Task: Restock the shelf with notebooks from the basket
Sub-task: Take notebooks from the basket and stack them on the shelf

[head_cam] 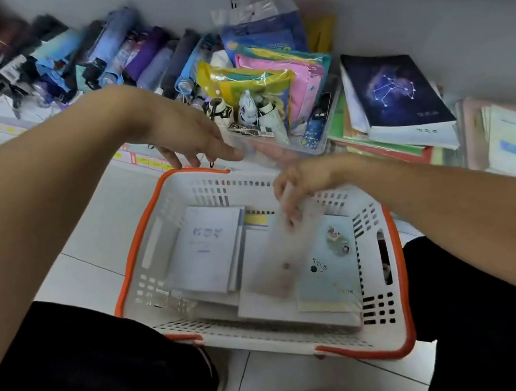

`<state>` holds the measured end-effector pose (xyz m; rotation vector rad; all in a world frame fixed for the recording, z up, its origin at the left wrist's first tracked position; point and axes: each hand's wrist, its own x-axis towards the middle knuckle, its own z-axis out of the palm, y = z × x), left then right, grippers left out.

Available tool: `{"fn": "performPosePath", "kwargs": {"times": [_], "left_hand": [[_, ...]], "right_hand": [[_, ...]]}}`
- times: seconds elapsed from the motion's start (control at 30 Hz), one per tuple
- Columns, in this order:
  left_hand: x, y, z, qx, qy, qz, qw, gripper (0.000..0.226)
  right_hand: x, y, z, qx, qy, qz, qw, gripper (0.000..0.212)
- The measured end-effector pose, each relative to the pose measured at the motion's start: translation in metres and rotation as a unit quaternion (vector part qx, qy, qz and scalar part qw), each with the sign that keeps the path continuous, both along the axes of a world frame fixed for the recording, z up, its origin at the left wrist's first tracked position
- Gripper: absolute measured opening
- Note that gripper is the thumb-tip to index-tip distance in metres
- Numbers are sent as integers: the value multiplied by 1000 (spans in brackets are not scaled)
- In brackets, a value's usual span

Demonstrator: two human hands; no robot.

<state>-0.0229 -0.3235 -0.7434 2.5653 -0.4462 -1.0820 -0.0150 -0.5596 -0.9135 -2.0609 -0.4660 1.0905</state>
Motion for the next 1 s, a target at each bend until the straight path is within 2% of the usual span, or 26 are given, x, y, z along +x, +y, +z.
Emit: {"fn": "performPosePath", "kwargs": {"times": [0.07, 0.13, 0.2, 0.23, 0.27, 0.3, 0.33, 0.37, 0.4, 0.47, 0.53, 0.6, 0.8, 0.83, 0.9, 0.93, 0.97, 1.0], "left_hand": [[0, 3, 0, 14, 22, 2, 1000, 53], [3, 7, 0, 18, 62, 4, 998, 46], [11, 11, -2, 16, 63, 28, 997, 27], [16, 13, -3, 22, 29, 39, 999, 22], [21, 16, -3, 36, -9, 38, 999, 19], [23, 18, -3, 53, -36, 31, 997, 18], [24, 21, -2, 68, -51, 25, 996, 16], [24, 23, -2, 75, -56, 24, 995, 15], [25, 26, -3, 72, -53, 29, 996, 14], [26, 29, -4, 61, -46, 40, 996, 12], [26, 31, -6, 61, -46, 41, 996, 13], [26, 31, -6, 65, -41, 41, 996, 13], [30, 31, -6, 55, -29, 52, 997, 9], [30, 30, -6, 52, -31, 54, 997, 9], [31, 30, -7, 54, -39, 51, 996, 9], [32, 30, -7, 54, -40, 48, 997, 10], [32, 31, -7, 53, -39, 45, 997, 10], [31, 32, -7, 50, -41, 43, 997, 10]], "right_hand": [[16, 9, 40, 167, 44, -96, 980, 14], [27, 23, 67, 317, 52, -171, 932, 16], [34, 36, 71, 389, 36, -243, 888, 17], [35, 39, 64, 377, 18, -264, 887, 21], [32, 40, 53, 322, -4, -265, 909, 33], [26, 37, 36, 225, -25, -237, 945, 51], [18, 31, 15, 98, -36, -187, 977, 68], [6, 23, -9, -31, -36, -127, 991, 81], [-7, 14, -34, -147, -39, -67, 986, 89], [-33, -5, -75, -313, -85, 3, 946, 111], [-54, -18, -100, -379, -111, -3, 919, 135], [-64, -26, -110, -394, -127, -25, 910, 140], [-72, -29, -111, -397, -211, -45, 892, 118], [-71, -29, -108, -403, -226, -36, 886, 107], [-59, -27, -93, -405, -221, -12, 887, 64], [-51, -25, -82, -382, -178, 3, 907, 40], [-42, -24, -69, -339, -117, 26, 933, 26], [-32, -20, -52, -291, -57, 55, 953, 23]]}}
